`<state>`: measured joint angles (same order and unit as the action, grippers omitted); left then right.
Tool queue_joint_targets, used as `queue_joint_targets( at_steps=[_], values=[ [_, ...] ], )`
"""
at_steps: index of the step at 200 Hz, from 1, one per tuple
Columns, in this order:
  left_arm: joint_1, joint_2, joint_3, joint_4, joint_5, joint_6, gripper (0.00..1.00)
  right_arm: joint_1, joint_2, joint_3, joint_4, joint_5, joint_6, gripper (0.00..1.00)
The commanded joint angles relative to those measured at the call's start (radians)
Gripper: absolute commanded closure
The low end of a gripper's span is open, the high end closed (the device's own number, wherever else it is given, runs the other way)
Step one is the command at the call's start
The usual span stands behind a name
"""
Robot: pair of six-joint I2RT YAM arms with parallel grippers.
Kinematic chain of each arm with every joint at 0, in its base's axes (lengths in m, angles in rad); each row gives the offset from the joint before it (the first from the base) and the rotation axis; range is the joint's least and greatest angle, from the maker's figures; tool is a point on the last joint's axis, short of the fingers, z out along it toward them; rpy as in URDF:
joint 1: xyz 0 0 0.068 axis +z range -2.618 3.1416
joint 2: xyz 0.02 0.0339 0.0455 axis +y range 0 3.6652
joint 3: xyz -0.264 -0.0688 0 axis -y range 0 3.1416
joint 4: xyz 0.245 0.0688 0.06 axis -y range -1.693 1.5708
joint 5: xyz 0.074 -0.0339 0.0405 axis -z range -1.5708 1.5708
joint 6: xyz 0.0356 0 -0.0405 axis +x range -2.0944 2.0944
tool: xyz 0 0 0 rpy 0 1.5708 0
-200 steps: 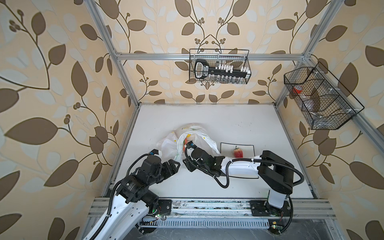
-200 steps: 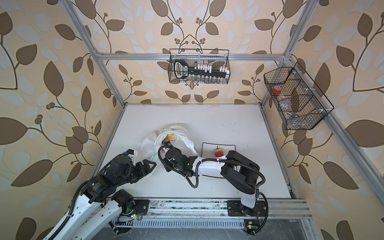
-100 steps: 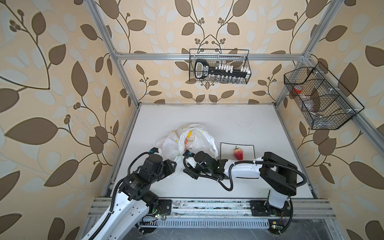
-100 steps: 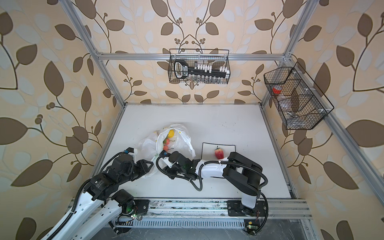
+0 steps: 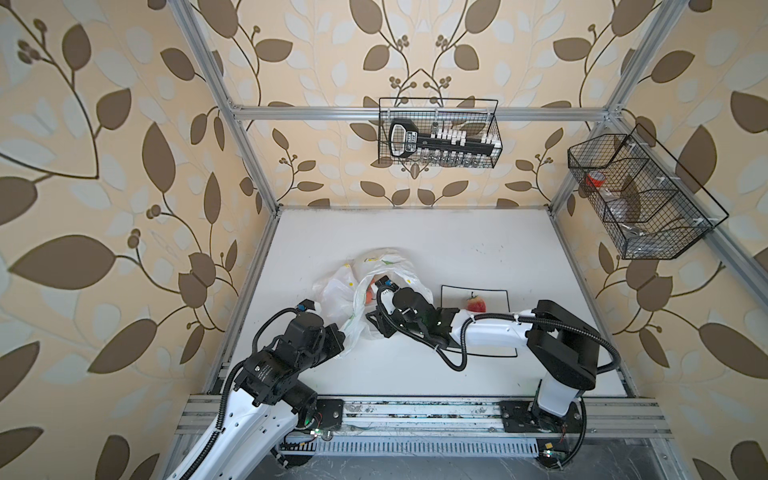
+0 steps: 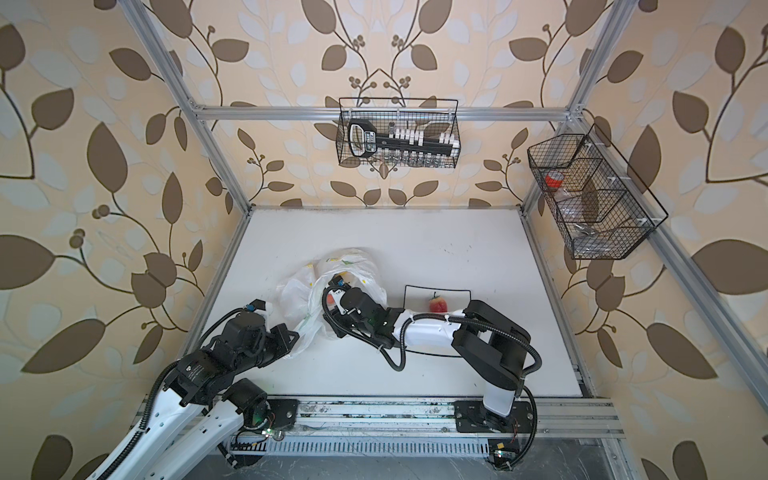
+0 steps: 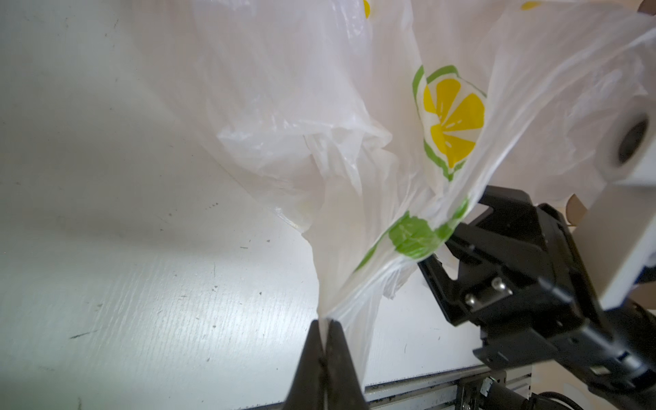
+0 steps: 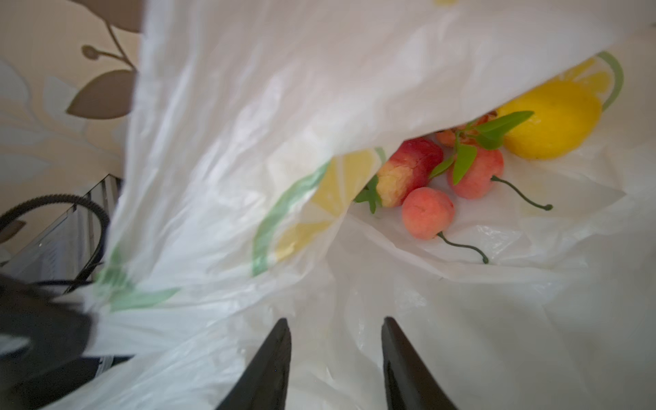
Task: Take the fake fruits out of the plastic bag
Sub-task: 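Lower the right gripper into the bag toward the small red peach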
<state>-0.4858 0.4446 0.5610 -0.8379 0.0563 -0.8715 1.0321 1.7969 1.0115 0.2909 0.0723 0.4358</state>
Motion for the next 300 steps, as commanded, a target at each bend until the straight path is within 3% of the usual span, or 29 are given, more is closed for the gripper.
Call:
queue_joint_targets(
  at_steps=[1, 72, 237, 262, 300],
  values=[
    [-0.009, -0.011, 0.019, -0.012, 0.022, 0.009, 1.00, 0.002, 0.041, 0.044, -0.013, 0.132, 0.132, 0.58],
    [-0.010, -0.023, 0.025, -0.013, 0.051, 0.009, 1.00, 0.002, 0.179, 0.157, 0.014, 0.275, 0.275, 0.57],
    [-0.010, 0.008, 0.060, -0.023, 0.100, 0.040, 1.00, -0.006, 0.490, 0.449, -0.080, 0.346, 0.216, 0.46],
    [-0.009, 0.009, 0.057, -0.018, 0.097, 0.040, 1.00, -0.006, 0.524, 0.483, -0.102, 0.325, 0.202, 0.48],
    [-0.009, 0.003, 0.056, -0.023, 0.090, 0.037, 1.00, -0.007, 0.507, 0.476, -0.114, 0.325, 0.194, 0.59]
  ],
)
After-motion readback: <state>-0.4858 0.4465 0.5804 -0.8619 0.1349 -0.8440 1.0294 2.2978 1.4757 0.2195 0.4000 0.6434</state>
